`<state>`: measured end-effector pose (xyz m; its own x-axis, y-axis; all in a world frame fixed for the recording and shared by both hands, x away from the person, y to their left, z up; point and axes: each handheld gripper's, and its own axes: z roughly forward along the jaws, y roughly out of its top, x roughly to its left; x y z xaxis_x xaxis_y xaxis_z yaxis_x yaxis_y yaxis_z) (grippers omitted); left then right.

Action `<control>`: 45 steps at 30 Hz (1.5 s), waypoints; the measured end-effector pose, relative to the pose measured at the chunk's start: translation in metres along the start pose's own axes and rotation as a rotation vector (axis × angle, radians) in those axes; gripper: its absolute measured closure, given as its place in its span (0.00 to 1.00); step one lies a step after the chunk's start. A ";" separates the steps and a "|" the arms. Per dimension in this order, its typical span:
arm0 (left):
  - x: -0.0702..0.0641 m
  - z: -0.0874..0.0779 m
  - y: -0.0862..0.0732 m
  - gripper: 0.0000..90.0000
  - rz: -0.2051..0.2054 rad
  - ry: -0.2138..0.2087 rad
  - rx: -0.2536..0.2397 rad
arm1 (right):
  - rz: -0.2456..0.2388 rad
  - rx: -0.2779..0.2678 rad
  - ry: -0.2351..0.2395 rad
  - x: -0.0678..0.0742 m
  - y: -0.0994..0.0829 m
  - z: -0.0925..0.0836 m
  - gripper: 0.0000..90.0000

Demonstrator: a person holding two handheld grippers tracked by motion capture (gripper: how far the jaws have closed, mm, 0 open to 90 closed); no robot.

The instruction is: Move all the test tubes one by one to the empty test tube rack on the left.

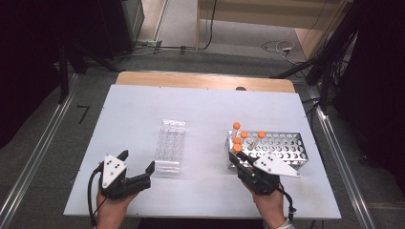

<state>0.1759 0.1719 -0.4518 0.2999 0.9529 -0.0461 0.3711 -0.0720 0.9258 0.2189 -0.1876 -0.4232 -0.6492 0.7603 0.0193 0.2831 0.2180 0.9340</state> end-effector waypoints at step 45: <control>-0.096 0.040 0.047 0.70 0.180 -0.410 -0.015 | -0.091 0.091 0.149 0.052 -0.008 0.045 0.80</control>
<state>0.2001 0.0648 -0.4188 0.6830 0.7300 -0.0255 0.2689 -0.2189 0.9380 0.2145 -0.1224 -0.4456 -0.7704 0.6376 -0.0044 0.2773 0.3412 0.8982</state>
